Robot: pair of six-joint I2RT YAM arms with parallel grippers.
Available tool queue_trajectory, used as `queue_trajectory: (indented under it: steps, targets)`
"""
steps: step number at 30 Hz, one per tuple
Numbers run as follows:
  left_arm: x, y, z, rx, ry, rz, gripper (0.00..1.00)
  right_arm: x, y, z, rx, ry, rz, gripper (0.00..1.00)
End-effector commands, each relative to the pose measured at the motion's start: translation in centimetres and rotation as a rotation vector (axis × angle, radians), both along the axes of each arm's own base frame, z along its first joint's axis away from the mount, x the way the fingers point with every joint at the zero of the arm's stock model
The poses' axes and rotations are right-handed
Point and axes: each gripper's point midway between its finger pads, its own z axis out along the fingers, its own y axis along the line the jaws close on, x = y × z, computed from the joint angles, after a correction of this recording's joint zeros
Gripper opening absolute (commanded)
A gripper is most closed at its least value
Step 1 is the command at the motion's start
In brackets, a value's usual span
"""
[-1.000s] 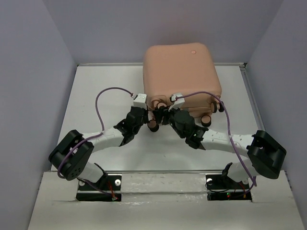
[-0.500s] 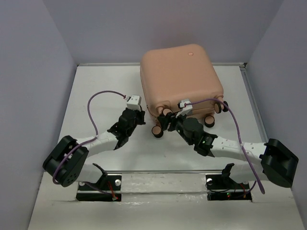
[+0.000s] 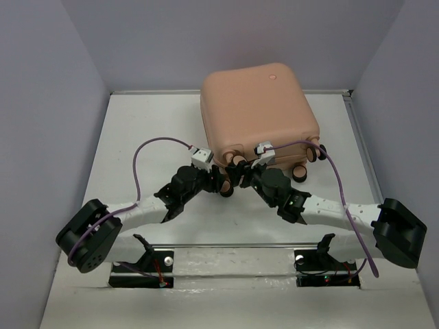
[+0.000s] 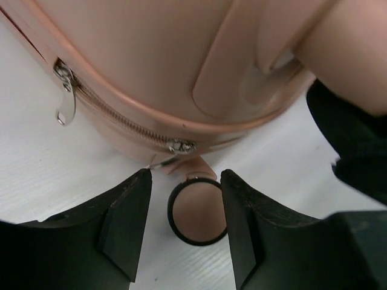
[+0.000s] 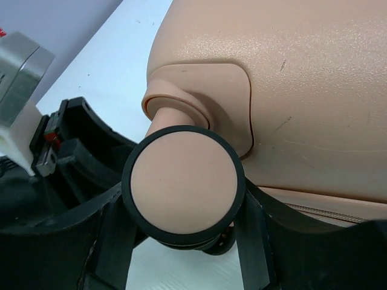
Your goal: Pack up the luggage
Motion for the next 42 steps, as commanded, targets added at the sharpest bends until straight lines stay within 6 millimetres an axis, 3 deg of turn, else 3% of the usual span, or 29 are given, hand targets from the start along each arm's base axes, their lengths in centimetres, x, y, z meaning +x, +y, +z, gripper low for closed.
queue_trajectory:
  steps: [1,8,9,10,11,12,18,29,36,38,42]
  targets:
    - [3.4,-0.9,2.9,-0.018,-0.087,0.097,0.6,-1.4,2.7,4.8,0.13,-0.059,0.11,0.07]
    - [5.8,-0.2,4.3,0.0,-0.135,0.211,0.53,-1.8,3.5,4.4,0.123,-0.048,0.15,0.07]
    - [6.0,-0.1,4.5,0.004,-0.139,0.223,0.47,-1.8,3.6,4.1,0.122,-0.043,0.153,0.07]
    - [6.3,0.3,4.9,0.008,-0.153,0.247,0.23,-1.8,3.6,3.9,0.127,-0.041,0.153,0.07]
    - [6.5,0.5,5.2,0.006,-0.159,0.265,0.23,-2.1,3.8,4.0,0.129,-0.042,0.16,0.07]
    - [6.7,1.0,5.1,0.023,-0.157,0.289,0.06,-2.2,3.7,3.9,0.134,-0.039,0.16,0.07]
    - [6.8,4.4,6.7,0.039,-0.188,0.443,0.06,-2.5,2.9,3.1,0.151,-0.024,0.146,0.07]
    - [6.8,10.6,3.8,0.089,-0.128,0.654,0.06,-2.9,0.6,2.7,0.148,-0.023,0.094,0.07]
    - [8.9,13.9,2.8,0.084,-0.089,0.766,0.06,-3.5,-1.3,2.6,0.126,-0.023,0.07,0.07]
    - [10.2,15.6,3.2,0.04,-0.087,0.817,0.06,-3.8,-1.9,2.4,0.113,-0.02,0.067,0.07]
    - [11.7,14.9,4.5,-0.045,-0.085,0.8,0.06,-4.2,-1.8,2.1,0.1,-0.009,0.089,0.07]
